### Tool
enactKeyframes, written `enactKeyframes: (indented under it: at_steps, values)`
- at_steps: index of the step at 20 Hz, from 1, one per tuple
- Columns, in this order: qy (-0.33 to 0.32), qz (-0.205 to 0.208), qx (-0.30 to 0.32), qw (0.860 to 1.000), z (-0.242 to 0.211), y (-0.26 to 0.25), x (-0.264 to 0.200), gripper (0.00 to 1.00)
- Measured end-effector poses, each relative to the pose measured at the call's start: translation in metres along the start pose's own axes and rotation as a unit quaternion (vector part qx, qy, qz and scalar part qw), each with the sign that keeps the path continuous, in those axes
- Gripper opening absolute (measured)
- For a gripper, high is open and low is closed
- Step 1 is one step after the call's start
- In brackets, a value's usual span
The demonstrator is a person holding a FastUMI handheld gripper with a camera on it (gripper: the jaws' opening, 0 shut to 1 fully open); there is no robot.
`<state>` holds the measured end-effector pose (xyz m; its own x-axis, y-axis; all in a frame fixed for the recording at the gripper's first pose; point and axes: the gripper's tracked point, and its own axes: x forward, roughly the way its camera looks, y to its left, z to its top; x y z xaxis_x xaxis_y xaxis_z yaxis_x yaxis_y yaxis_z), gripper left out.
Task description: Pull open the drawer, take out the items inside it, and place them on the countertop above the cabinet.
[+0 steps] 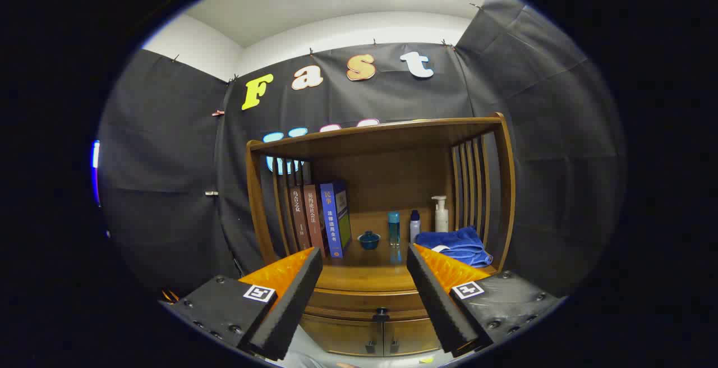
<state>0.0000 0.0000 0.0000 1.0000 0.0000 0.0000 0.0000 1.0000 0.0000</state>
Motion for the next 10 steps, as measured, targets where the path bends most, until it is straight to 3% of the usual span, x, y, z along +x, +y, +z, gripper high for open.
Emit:
enactKeyframes:
  at_steps: [10]
  values:
    - [0.008,-0.003,-0.02,1.0,0.0015,0.0054,-0.0065,0.99]
